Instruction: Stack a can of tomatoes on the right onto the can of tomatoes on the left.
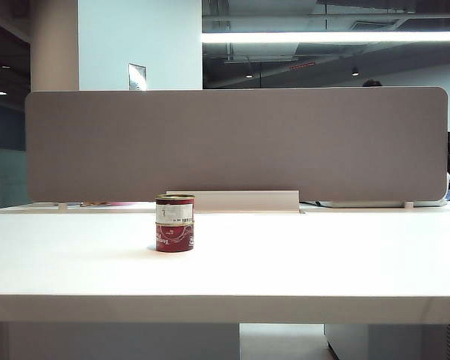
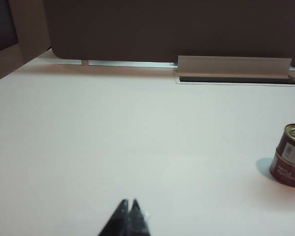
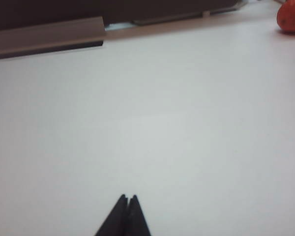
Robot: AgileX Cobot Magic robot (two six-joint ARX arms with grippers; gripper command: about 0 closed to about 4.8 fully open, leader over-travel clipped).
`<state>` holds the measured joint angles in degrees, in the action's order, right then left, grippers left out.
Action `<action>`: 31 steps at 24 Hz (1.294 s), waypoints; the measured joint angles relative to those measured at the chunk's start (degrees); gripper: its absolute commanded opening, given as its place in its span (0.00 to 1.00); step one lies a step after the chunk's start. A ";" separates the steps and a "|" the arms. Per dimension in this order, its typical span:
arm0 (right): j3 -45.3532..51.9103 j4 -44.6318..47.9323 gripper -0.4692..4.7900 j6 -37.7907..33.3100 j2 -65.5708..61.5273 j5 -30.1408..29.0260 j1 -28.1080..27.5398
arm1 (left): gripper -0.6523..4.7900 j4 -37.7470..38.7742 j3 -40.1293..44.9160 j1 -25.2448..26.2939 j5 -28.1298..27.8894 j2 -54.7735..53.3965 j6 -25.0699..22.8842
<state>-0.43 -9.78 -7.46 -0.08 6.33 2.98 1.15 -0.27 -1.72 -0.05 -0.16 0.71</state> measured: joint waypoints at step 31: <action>0.04 1.68 0.08 1.90 0.00 -2.54 -1.01 | 0.11 0.00 0.00 0.00 0.02 -0.02 0.00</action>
<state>-0.38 -8.10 -5.56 -0.08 3.79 1.98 1.15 -0.27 -1.72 -0.03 -0.19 0.71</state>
